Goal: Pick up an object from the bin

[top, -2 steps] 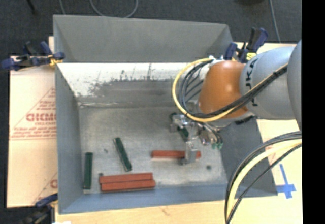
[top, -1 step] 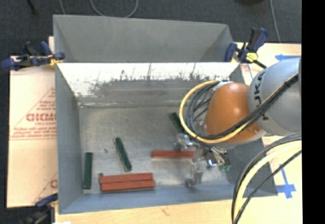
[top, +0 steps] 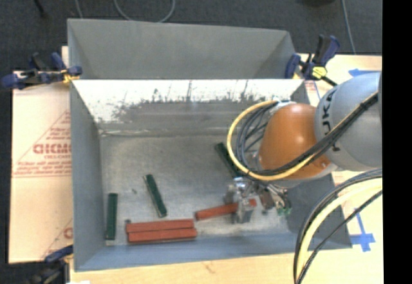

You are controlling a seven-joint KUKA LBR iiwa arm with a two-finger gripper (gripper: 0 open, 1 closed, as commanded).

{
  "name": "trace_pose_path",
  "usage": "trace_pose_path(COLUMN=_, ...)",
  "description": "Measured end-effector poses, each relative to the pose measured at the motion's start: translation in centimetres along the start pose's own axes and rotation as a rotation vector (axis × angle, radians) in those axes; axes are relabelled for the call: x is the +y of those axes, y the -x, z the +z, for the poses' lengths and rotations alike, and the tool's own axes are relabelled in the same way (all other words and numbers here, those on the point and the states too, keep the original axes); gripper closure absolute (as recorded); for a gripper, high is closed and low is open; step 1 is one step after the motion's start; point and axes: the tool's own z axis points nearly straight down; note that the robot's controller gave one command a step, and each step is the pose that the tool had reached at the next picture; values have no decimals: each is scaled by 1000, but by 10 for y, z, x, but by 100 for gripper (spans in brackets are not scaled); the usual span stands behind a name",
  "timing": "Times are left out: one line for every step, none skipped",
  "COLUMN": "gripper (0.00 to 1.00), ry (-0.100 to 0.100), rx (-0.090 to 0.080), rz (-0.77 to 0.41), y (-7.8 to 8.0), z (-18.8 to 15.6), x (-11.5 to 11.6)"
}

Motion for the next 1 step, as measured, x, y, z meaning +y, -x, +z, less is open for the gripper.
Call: trace_pose_path(gripper=100, ry=-3, rx=-9, rz=31, y=12, z=-171, x=-35)
